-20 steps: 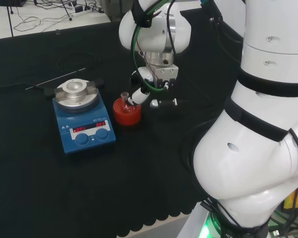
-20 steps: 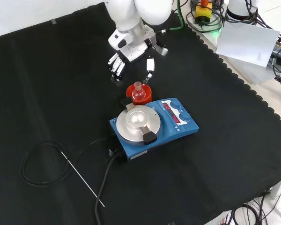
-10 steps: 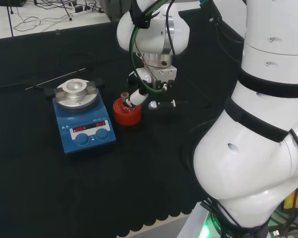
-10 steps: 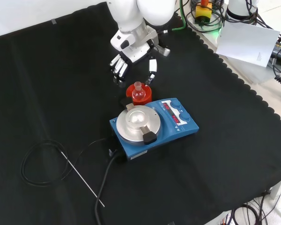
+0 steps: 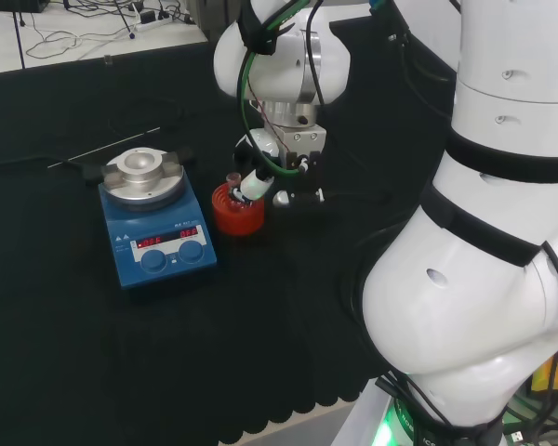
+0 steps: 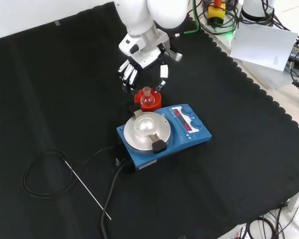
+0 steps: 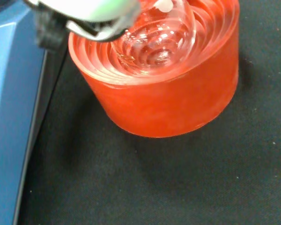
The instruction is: Pick up the round-bottom flask.
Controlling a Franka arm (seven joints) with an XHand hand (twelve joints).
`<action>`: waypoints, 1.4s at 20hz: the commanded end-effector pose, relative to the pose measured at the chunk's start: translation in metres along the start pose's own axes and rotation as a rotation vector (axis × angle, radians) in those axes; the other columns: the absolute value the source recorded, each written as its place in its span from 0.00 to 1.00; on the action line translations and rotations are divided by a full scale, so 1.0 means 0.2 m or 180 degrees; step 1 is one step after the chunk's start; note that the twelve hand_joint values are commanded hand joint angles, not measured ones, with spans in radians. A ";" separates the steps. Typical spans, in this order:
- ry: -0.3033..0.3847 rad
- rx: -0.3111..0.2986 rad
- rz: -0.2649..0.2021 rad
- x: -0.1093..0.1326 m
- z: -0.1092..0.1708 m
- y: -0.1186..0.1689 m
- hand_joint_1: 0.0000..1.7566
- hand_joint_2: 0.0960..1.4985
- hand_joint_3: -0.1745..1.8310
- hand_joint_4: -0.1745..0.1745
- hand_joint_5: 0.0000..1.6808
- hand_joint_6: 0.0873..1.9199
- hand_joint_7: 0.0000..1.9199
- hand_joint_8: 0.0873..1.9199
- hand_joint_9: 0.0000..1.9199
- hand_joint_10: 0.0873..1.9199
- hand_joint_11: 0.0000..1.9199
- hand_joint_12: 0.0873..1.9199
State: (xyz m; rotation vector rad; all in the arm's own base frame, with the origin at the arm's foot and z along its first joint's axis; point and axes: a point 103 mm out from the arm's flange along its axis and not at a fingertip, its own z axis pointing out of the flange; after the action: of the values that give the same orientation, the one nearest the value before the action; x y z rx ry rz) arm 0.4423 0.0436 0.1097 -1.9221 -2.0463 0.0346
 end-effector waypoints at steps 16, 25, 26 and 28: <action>-0.0051 0.0012 -0.0006 0.02 0.00 0.04 0.54 0.36 0.45 0.27 0.47 0.38 0.21 0.35 0.28 0.31 0.11 0.71; -0.0052 -0.0013 0.0001 0.03 0.00 0.04 0.52 0.39 0.44 0.19 0.58 0.40 0.22 0.35 0.30 0.31 0.13 0.70; -0.0034 -0.0045 0.0008 0.03 0.00 0.04 0.52 0.40 0.44 0.18 0.59 0.39 0.23 0.35 0.30 0.31 0.13 0.70; 0.0104 -0.0207 -0.0002 0.03 -0.01 0.03 0.57 0.48 0.36 0.71 0.63 0.43 0.24 0.35 0.32 0.31 0.15 0.70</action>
State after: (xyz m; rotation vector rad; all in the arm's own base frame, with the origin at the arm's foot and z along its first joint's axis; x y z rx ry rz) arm 0.4502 0.0502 0.1087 -1.9298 -2.0553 0.0459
